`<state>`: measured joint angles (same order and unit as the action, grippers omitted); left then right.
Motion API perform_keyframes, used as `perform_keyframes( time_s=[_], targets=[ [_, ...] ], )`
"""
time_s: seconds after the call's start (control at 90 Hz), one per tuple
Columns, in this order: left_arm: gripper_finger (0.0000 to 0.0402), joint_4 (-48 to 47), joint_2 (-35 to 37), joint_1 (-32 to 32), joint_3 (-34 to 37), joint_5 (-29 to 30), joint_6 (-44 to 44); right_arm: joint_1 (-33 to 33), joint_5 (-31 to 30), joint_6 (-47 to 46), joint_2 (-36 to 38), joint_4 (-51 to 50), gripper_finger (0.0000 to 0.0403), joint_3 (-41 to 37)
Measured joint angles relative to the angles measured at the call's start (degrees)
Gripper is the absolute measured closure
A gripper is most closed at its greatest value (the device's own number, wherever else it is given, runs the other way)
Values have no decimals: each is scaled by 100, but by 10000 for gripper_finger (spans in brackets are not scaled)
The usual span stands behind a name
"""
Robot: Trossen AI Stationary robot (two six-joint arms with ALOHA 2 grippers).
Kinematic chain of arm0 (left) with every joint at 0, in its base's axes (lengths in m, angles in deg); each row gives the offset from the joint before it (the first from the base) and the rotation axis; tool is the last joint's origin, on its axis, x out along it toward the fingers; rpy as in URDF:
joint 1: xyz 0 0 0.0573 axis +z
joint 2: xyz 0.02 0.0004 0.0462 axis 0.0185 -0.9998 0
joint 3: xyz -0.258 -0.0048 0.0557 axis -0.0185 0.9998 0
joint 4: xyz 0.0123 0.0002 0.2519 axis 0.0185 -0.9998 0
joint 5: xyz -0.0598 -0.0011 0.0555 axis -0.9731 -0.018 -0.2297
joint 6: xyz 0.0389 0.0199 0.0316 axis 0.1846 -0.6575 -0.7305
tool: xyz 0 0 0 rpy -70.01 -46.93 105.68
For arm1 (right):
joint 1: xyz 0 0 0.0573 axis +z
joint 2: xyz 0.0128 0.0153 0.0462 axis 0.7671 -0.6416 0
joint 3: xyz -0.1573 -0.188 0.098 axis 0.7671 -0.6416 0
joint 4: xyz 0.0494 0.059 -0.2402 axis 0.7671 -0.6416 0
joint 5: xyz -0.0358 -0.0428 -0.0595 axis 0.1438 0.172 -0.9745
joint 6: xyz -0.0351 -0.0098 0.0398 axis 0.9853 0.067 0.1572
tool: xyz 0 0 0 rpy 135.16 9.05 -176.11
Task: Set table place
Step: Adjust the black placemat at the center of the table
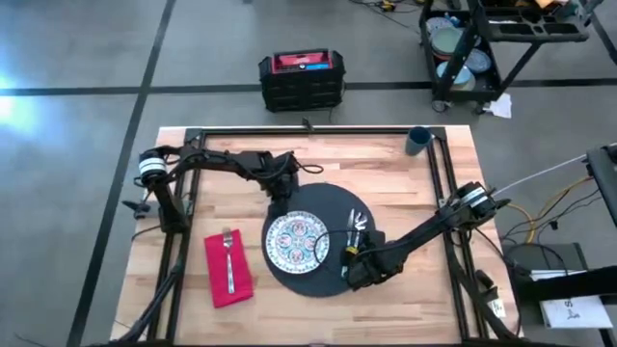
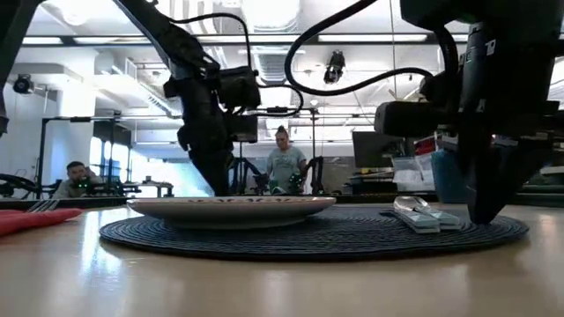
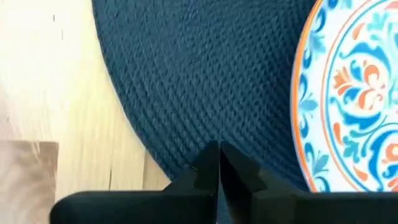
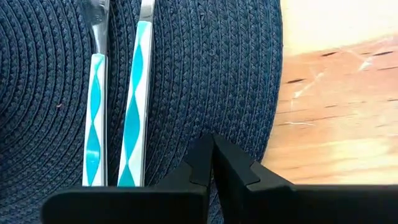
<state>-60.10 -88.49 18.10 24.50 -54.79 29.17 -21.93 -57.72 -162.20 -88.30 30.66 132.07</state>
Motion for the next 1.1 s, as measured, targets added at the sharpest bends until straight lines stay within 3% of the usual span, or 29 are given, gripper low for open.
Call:
perform_keyframes(
  time_s=[0.589,0.833,1.1],
  targets=[
    [402,-1209,292,-1,-735,211,140,9,-100,133,0,23,403,0],
    [402,-1325,1419,-3,-229,307,612,13,-157,290,1,-5,403,1],
    [402,-1566,2893,-31,679,509,1698,9,-364,327,11,-79,403,-13]
  ],
)
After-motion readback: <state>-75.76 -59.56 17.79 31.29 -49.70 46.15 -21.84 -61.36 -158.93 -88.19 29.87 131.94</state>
